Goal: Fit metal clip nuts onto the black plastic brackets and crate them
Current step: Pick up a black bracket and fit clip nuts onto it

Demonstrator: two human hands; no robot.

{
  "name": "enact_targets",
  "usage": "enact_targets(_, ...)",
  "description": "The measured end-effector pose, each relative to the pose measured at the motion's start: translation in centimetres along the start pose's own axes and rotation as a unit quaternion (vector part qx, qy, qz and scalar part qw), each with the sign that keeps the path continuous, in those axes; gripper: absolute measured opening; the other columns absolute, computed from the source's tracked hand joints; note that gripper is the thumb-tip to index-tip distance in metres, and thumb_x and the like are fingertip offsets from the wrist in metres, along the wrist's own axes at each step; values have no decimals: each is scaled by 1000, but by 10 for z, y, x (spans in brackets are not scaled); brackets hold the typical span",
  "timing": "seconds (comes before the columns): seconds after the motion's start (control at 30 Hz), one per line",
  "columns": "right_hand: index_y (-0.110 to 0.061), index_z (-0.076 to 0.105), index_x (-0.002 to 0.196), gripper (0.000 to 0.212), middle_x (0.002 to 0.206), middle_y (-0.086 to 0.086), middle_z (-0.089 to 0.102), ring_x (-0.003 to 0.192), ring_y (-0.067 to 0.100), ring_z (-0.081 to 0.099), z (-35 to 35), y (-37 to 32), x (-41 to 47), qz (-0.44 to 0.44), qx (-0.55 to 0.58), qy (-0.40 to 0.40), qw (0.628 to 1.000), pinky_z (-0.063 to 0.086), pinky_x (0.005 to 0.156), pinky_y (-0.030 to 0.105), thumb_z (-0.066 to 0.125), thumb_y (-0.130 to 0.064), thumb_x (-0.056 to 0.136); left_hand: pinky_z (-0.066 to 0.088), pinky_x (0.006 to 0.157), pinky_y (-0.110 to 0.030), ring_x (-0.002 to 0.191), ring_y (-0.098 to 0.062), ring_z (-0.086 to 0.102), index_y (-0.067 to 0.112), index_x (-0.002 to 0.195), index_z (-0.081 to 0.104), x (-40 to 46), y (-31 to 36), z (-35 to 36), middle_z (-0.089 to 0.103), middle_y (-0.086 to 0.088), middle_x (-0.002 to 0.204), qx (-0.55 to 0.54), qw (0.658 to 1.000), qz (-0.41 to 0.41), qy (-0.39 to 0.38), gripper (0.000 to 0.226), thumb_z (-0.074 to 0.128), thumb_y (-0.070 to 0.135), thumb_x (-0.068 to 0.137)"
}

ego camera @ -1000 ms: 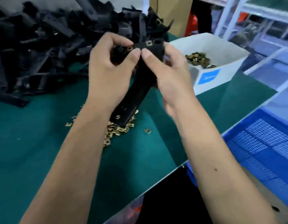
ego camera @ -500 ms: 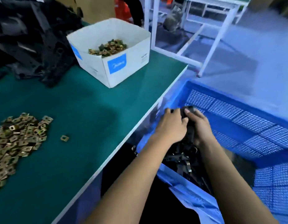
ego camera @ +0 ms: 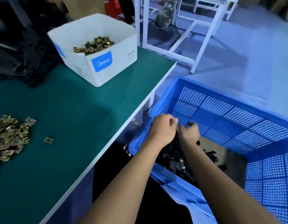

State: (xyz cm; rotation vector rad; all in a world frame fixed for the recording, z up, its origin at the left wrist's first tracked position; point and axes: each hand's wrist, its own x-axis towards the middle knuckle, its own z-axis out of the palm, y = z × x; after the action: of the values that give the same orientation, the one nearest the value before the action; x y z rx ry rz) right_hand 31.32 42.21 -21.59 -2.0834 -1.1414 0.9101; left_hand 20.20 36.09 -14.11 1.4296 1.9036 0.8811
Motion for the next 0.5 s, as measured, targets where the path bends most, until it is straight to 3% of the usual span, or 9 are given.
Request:
enact_targets(0.1,-7,62,118,26,100,8,70,99,33,67,-20,-86,-35,-212,124,142,959,45,88,37,60,-13,92,54,76,-48,77,-30,69,4,82,69,2,46,-52,72,-10,83,-124,972,109,167,26,55,18,100)
enact_targets(0.2,-15,60,109,19,83,-10,58,75,15,60,-39,-163,-91,-420,253,173,854,46,75,27,56,-15,90,55,66,-44,67,-25,69,6,82,67,-11,73,-126,70,-4,80,-171,908,207,321,28,51,22,98)
enact_targets(0.27,-23,54,107,19,79,-20,54,71,5,56,-35,-204,-145,-506,309,118,797,45,71,26,56,-13,91,55,65,-44,68,-25,68,5,81,67,-29,71,-182,69,-4,79,-185,864,227,409,27,50,20,96)
enact_targets(0.33,-22,55,108,21,79,-21,55,71,6,57,-15,-231,-203,-563,329,35,757,45,69,28,57,-10,91,56,66,-46,71,-26,67,2,80,67,-52,53,-234,70,-6,77,-193,830,204,482,24,53,14,94)
enact_targets(0.5,-14,58,111,22,77,-4,64,73,20,62,70,-258,-338,-615,263,-226,708,52,72,46,60,-12,90,50,73,-39,68,-17,62,8,76,71,-122,-32,-331,69,1,70,-100,779,31,618,22,60,12,94)
